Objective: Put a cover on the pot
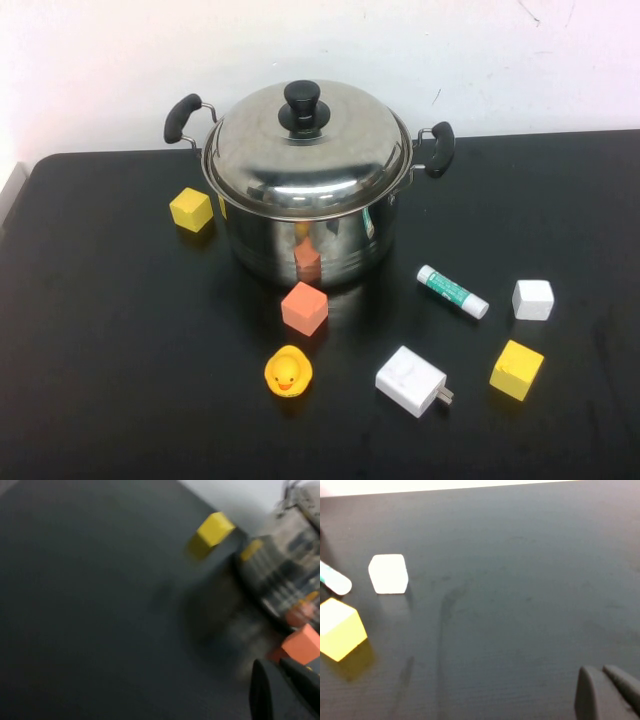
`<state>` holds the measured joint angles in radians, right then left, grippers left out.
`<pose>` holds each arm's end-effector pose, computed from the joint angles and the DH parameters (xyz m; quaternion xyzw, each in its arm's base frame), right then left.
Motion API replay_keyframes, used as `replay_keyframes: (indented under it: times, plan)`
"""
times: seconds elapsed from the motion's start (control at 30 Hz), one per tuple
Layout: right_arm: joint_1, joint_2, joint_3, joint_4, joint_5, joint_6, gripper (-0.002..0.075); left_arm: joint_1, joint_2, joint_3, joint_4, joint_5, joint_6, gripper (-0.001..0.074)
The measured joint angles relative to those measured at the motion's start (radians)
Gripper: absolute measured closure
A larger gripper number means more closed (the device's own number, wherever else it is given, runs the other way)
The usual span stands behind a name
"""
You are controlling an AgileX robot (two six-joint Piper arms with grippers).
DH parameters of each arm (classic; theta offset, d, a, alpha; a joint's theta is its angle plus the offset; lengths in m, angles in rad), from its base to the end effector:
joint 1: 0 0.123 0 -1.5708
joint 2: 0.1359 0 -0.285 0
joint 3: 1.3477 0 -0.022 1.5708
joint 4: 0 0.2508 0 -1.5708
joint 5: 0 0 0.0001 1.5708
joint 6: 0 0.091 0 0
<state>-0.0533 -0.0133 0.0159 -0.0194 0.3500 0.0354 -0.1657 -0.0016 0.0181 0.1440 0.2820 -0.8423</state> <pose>0.0529 -0.0034 0.1770 0.0300 0.7939 -0.0136 0.6072 0.0550 -0.0055 0.1819 -0.2186 0.7454 -0.2511 0.5775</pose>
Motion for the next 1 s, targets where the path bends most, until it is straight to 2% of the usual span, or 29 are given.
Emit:
replay_keyframes:
  times: [0.13, 0.23, 1.0]
  plan:
    - [0.000, 0.000, 0.000, 0.000, 0.000, 0.000, 0.0728, 0.055, -0.008, 0.002, -0.204, -0.015, 0.259, 0.0735]
    - [0.000, 0.000, 0.000, 0.000, 0.000, 0.000, 0.0728, 0.072, -0.008, 0.002, -0.253, -0.008, 0.327, 0.0735]
    - [0.000, 0.000, 0.000, 0.000, 0.000, 0.000, 0.0728, 0.073, -0.008, 0.000, -0.269, 0.037, 0.416, 0.0736]
